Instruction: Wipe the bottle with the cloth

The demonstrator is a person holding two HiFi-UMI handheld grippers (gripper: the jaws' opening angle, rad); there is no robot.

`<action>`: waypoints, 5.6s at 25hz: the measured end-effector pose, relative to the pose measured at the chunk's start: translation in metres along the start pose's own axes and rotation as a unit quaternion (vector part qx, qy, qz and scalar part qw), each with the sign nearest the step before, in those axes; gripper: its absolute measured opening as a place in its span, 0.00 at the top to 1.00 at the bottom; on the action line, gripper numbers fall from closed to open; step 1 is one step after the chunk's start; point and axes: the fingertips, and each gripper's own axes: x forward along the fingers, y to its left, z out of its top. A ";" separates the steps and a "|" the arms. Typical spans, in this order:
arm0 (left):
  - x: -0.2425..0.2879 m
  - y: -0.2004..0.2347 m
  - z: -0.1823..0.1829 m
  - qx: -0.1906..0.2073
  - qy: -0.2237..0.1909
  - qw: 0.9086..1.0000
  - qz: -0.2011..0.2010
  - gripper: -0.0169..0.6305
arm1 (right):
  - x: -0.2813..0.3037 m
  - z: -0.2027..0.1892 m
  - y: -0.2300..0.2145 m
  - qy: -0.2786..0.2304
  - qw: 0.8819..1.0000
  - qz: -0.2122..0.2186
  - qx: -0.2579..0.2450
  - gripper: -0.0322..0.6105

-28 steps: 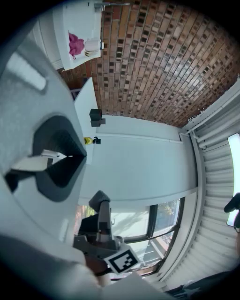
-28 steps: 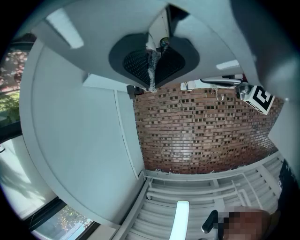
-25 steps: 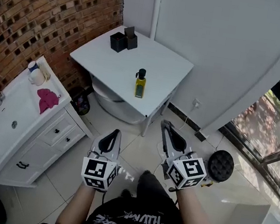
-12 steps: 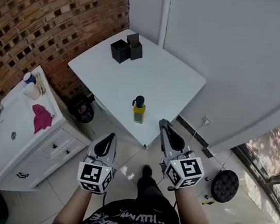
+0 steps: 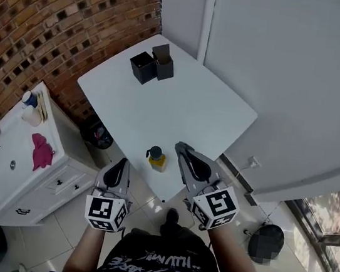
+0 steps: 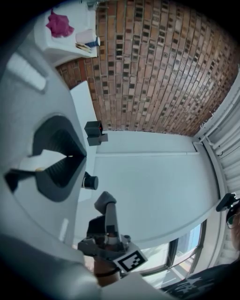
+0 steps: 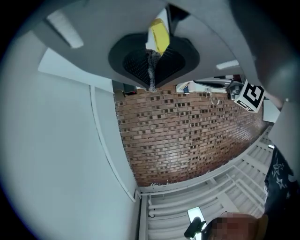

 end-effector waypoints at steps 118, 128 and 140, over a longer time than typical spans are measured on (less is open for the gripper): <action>0.060 0.018 -0.059 0.004 0.102 0.993 -0.064 0.97 | 0.005 -0.148 0.030 0.152 0.972 0.010 0.179 0.89; 0.065 -0.003 -0.063 0.004 0.104 0.990 -0.098 0.97 | 0.002 -0.096 -0.004 -0.006 0.885 -0.138 0.444 0.89; 0.062 -0.010 -0.071 0.013 0.115 0.984 -0.134 0.97 | 0.007 -0.145 -0.010 0.024 0.860 -0.180 0.477 0.89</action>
